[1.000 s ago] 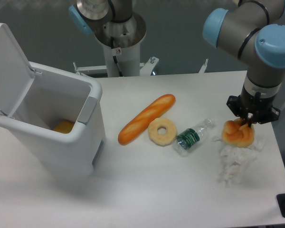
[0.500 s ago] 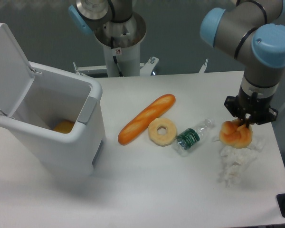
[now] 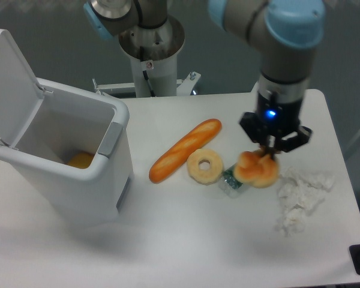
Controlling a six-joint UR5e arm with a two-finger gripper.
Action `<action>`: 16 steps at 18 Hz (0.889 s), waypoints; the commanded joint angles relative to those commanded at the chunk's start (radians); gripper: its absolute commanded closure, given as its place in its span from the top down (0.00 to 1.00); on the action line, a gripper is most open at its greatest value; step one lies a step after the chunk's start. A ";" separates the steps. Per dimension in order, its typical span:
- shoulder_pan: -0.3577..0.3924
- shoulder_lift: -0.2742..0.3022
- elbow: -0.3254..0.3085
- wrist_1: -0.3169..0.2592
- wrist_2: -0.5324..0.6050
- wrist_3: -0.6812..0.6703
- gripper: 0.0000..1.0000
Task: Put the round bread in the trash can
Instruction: 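Carry the bun over the open white trash bin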
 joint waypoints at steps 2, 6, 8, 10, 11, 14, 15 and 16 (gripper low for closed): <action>-0.041 0.018 -0.005 0.000 -0.022 -0.028 0.00; -0.158 0.063 -0.044 -0.002 -0.023 -0.095 0.00; -0.204 0.100 -0.081 -0.005 -0.028 -0.114 0.00; -0.259 0.129 -0.109 -0.026 -0.029 -0.127 0.00; -0.279 0.141 -0.113 -0.052 -0.029 -0.127 0.00; -0.330 0.160 -0.114 -0.150 -0.031 -0.127 0.00; -0.341 0.161 -0.115 -0.167 -0.031 -0.127 0.01; -0.348 0.161 -0.120 -0.176 -0.031 -0.127 0.05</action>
